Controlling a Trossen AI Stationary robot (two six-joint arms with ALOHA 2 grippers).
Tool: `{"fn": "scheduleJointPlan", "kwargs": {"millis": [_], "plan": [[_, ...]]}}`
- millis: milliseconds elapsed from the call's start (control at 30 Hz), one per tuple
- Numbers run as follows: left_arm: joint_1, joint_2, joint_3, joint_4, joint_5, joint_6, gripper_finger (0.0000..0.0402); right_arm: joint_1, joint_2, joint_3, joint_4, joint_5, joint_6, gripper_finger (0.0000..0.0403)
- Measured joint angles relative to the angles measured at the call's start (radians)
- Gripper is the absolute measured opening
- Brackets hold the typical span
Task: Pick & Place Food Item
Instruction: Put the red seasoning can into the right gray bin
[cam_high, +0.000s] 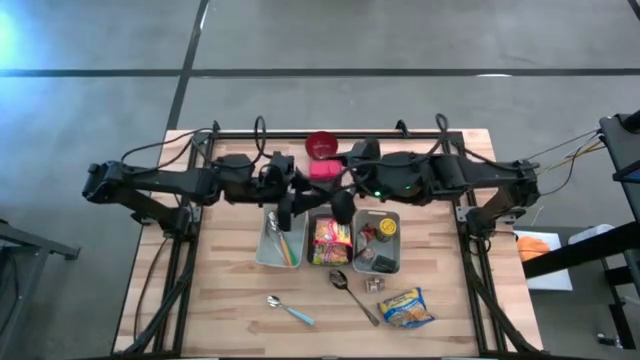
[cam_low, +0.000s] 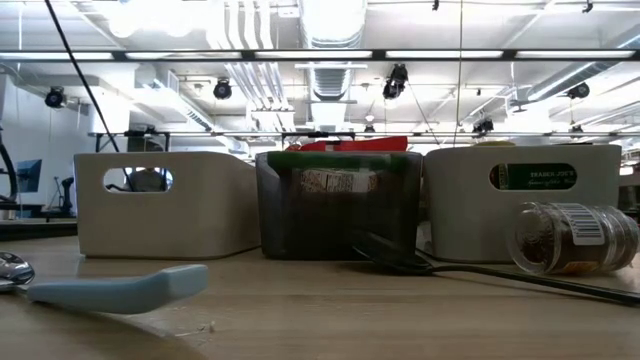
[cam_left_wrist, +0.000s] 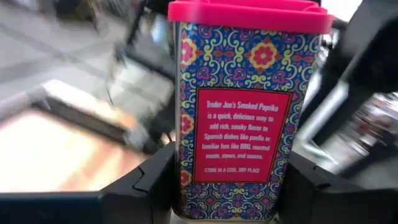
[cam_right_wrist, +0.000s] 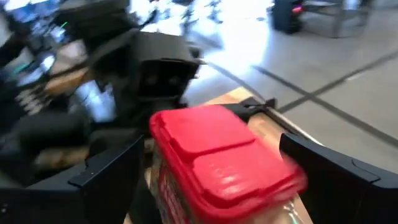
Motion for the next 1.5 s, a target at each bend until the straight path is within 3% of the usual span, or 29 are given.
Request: {"fn": "scheduleJointPlan", "kwargs": {"millis": [167, 333, 767, 967, 1133, 1367, 1500], "plan": [[0.057, -0.049, 0.000, -0.164, 0.213, -0.117, 0.0195, -0.024, -0.016, 0.079, -0.170, -0.198, -0.046, 0.0371], [0.110, -0.046, 0.001, -0.199, 0.433, -0.219, 0.0195, -0.079, -0.002, 0.136, -0.324, -0.386, -0.015, 0.0372], [0.112, -0.018, 0.001, -0.222, 0.442, -0.195, 0.0195, -0.218, 0.005, 0.122, -0.358, -0.715, 0.158, 0.0373], [0.112, 0.021, 0.002, -0.217, 0.468, -0.195, 0.0195, -0.243, 0.014, 0.120, -0.357, -0.772, 0.149, 0.0373], [0.112, 0.060, 0.072, -0.223, 0.503, -0.180, 0.0195, -0.250, 0.053, 0.120, -0.369, -0.860, 0.134, 0.0373], [0.112, 0.127, 0.212, -0.425, 0.512, -0.068, 0.0195, -0.254, 0.090, 0.125, -0.365, -0.917, 0.119, 0.0373], [0.112, 0.151, 0.230, -0.476, 0.531, -0.042, 0.0195, -0.260, 0.085, 0.127, -0.366, -0.924, 0.115, 0.0373]]}}
